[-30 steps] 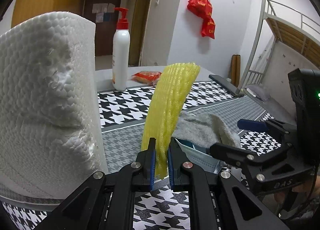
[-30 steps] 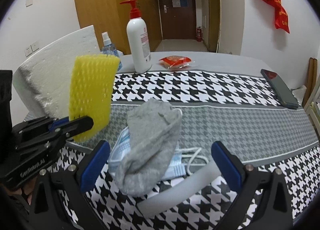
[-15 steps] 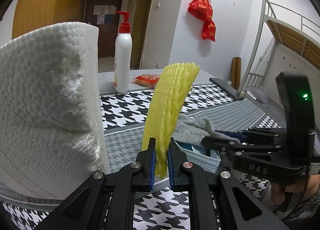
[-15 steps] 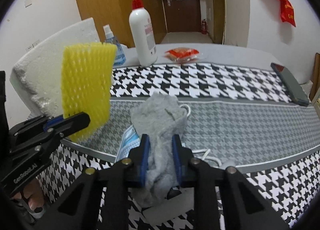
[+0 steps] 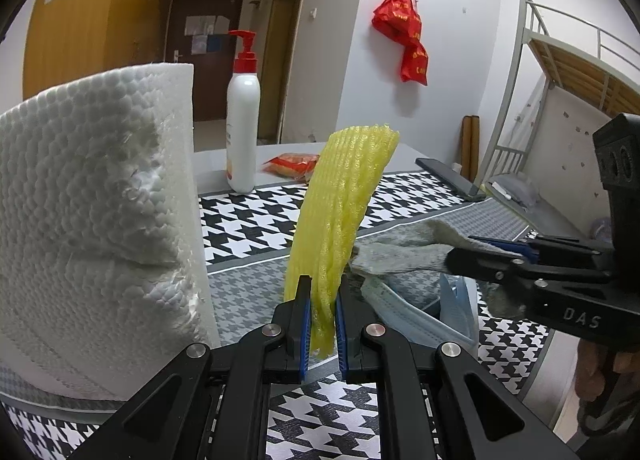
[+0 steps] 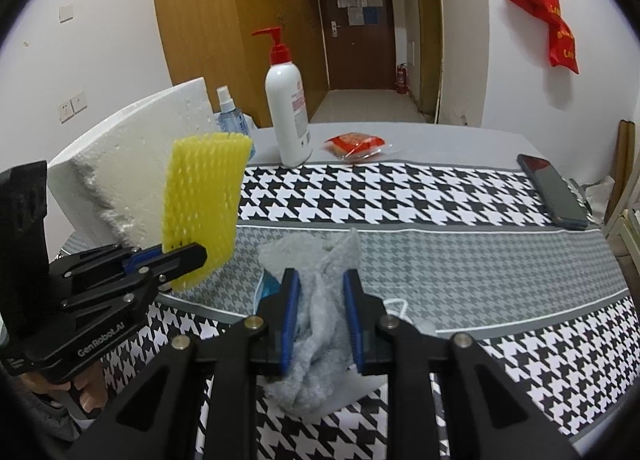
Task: Organize soft objects
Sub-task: 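Lower the right tool onto the grey sock and close on it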
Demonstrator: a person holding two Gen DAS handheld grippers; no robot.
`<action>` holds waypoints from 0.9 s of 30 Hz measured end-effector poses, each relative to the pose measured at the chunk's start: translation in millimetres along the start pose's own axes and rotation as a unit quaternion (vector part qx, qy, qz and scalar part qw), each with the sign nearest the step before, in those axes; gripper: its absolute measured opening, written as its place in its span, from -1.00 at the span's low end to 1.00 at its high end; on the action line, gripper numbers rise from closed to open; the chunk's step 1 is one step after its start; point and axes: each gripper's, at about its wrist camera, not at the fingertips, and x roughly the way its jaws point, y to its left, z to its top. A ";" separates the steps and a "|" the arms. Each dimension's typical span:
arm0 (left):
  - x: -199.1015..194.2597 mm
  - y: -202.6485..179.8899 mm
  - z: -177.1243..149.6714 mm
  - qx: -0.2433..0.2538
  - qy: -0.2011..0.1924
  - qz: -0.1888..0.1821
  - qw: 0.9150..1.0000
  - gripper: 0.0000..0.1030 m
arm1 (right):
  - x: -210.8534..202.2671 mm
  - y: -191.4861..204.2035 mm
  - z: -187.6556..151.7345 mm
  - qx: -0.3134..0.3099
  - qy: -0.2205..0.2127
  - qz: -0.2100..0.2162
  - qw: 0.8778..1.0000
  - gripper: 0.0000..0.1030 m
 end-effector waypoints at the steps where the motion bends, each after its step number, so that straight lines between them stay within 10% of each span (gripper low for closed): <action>1: -0.4 -0.5 -0.3 0.001 -0.001 0.001 1.000 -0.78 | -4.6 -0.9 0.1 0.001 -0.004 -0.002 1.000 -0.48; 16: -2.6 -1.3 -0.2 0.015 -0.010 0.000 1.000 -0.78 | -45.0 -2.4 -5.4 0.000 -0.032 -0.019 0.999 -0.48; 20: -0.2 -1.5 0.5 0.017 -0.005 0.002 1.000 -0.78 | -36.2 -4.5 -19.0 -0.001 -0.007 -0.028 1.000 0.18; 27: -0.5 -2.6 1.9 0.017 -0.007 0.004 1.000 -0.78 | -12.6 -12.8 -44.2 -0.004 0.037 -0.044 0.998 0.21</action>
